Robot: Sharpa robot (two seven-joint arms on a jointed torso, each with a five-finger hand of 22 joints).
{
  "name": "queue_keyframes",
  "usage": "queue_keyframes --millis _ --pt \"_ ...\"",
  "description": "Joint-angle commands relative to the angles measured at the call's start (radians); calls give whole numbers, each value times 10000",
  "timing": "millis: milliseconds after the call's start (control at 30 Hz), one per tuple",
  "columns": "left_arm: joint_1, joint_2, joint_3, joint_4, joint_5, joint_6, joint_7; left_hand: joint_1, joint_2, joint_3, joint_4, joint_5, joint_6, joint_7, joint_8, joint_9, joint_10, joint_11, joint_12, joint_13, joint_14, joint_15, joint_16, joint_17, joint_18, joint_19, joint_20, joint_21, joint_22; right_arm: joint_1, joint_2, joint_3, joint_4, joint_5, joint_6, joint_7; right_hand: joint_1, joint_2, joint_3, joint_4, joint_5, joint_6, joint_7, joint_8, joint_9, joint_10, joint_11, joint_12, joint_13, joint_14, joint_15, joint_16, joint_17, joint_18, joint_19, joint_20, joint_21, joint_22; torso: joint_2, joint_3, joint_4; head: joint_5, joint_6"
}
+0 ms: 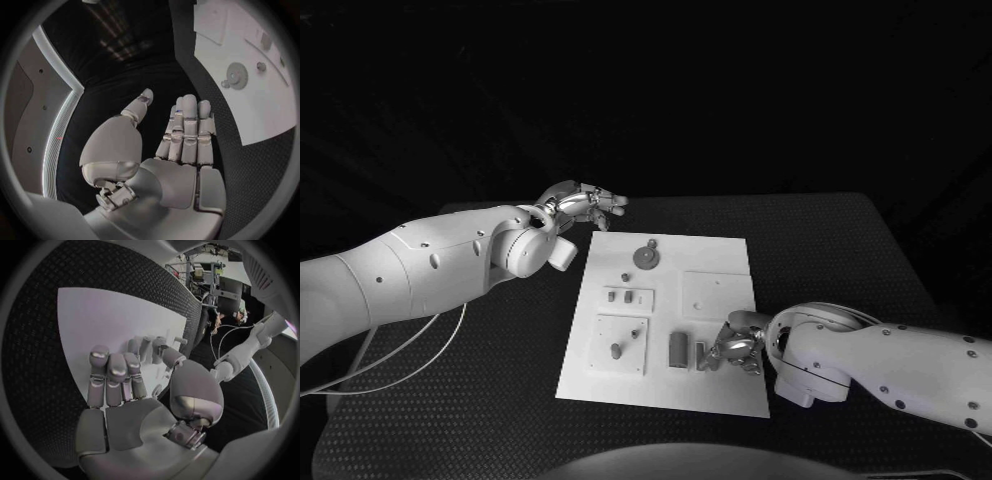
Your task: Assemble the parts on the task board
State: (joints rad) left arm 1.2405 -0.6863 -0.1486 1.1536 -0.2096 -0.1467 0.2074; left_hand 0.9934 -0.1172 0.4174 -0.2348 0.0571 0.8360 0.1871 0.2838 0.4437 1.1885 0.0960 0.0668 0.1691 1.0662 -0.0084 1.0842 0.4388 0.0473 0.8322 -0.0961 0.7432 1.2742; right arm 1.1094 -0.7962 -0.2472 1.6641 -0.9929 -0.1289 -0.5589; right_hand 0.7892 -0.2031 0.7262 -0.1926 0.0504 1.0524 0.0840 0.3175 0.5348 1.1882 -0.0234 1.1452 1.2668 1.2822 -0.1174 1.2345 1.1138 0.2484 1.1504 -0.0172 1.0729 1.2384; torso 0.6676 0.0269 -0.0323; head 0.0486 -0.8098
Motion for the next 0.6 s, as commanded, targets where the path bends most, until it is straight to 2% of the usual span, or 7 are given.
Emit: queue_keyframes --millis 33,200,433,600 --pt "15 12 7 27 -39 142 49 -68 18 -4 45 -37 -25 -50 59 -13 19 68 51 -17 -14 -2 -46 9 116 -4 -99 -61 12 -9 46 -2 1 -709 431 173 240 66 -143 -287 6 -19 10 44 9 77 -9 28 9 -15 -62 -58 7 134 -31 -41 36 1 2 7 1 -12 3" --pt "15 16 7 23 -40 140 48 -66 19 -3 46 -38 -26 -49 59 -13 20 68 51 -17 -14 -3 -46 10 116 -4 -99 -61 12 -12 139 -2 -35 -868 542 209 424 57 -324 -538 7 -21 14 41 0 72 -4 9 2 -14 -53 -71 5 134 -43 -17 30 -15 5 9 5 -13 -7" --pt "15 -1 7 41 -41 141 50 -63 22 -1 47 -38 -26 -49 60 -13 20 68 51 -17 -13 -3 -46 11 116 -3 -99 -63 14 -57 211 -3 -100 -879 578 219 482 32 -399 -611 4 -14 14 43 -3 79 -3 12 8 -15 -50 -76 5 134 -49 -7 25 -24 4 7 9 -12 -21" --pt "15 -7 7 48 -42 147 48 -64 23 0 49 -38 -26 -50 62 -14 21 68 51 -17 -13 -3 -46 12 115 -3 -99 -64 16 -76 248 -3 -216 -1005 475 132 466 200 -466 -583 -6 9 7 55 0 114 -10 35 24 -9 -54 -78 5 134 -38 6 21 -40 10 5 12 -3 -31"
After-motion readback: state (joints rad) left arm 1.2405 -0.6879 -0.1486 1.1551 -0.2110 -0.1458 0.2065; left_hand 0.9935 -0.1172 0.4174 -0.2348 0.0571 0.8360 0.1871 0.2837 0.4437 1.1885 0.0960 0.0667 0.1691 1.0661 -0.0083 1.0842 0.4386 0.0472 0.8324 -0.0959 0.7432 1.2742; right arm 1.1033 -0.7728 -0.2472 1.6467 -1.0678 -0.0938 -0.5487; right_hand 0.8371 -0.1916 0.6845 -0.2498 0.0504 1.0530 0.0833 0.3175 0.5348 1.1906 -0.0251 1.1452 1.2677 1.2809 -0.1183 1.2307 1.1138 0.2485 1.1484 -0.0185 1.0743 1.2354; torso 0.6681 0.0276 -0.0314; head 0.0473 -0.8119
